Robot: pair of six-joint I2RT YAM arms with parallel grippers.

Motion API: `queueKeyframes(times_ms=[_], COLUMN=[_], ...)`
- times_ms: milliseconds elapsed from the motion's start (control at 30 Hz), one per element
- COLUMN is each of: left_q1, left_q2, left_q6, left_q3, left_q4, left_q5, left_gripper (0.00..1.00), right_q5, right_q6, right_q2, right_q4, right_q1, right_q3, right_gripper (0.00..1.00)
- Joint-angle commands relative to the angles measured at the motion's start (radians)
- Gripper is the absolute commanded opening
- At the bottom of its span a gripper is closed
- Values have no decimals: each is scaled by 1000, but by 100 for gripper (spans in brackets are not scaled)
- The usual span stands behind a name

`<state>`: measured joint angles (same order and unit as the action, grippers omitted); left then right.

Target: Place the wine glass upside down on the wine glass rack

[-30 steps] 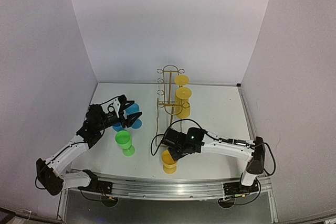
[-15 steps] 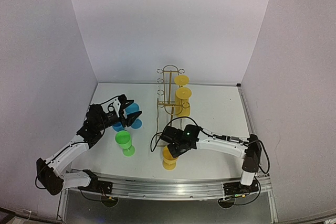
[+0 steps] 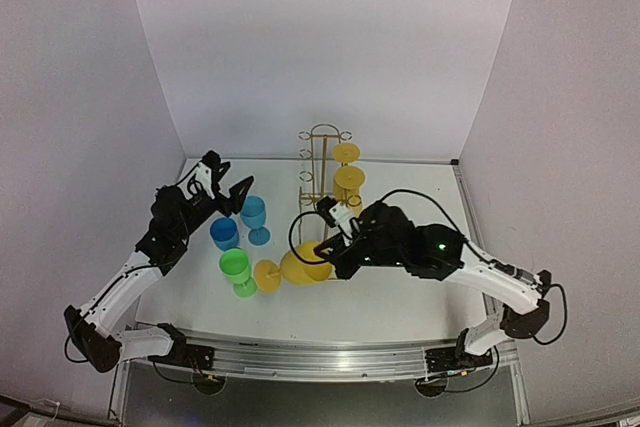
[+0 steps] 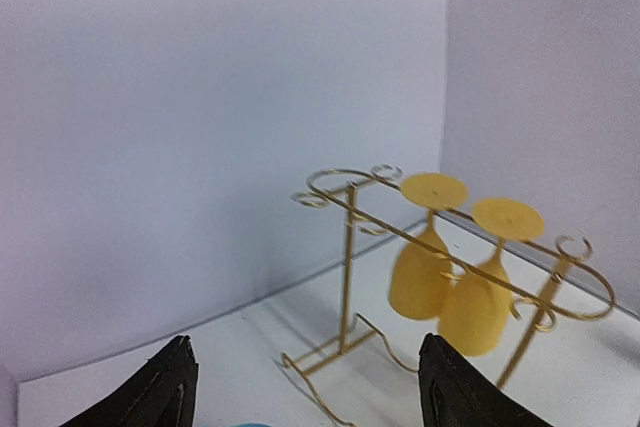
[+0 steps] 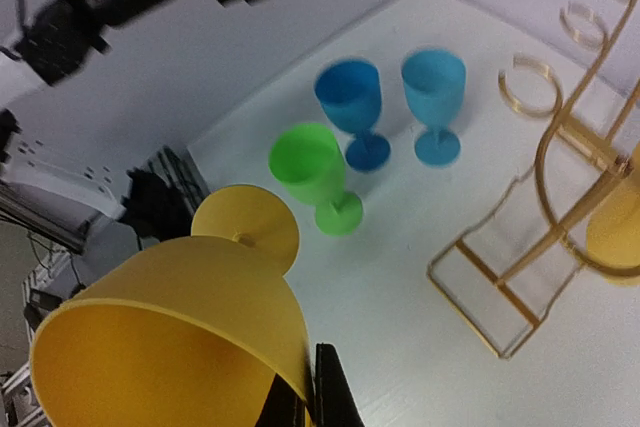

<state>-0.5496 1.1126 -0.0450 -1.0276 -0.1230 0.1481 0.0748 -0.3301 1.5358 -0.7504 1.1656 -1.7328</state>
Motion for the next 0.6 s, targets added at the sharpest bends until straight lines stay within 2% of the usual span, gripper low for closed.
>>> queueKeyframes(times_ms=[0,100,200,267,400,467,567], left_q1=[36,47,49,49,49,49,50], left_q2=[-16,-3,10,17,29,37,60], left_q6=[25,32,77,116,213,276,374], left_q3=[-126,-174,-218,-245,-280,-295,-327], left_q4=[-55,-85,-87,-64,-6,5,3], left_q5=[-320,-378,-381,-335,-136,13,215], left_gripper=[76,77,79,80,82,84,90], right_q5=[11,147,296,349,404,393,349], right_q6=[154,266,484,653,1041,1204,1343], right_q2=[-74,-93,-116,-111,1,86,187], right_q4=[201,316,594,803,1221,1358,1471], right_q1=[2,2,1,2,1,0,0], right_q3=[-81,-84,-13,49,66,5,-97], right_gripper=[0,0,0,0,0,0,0])
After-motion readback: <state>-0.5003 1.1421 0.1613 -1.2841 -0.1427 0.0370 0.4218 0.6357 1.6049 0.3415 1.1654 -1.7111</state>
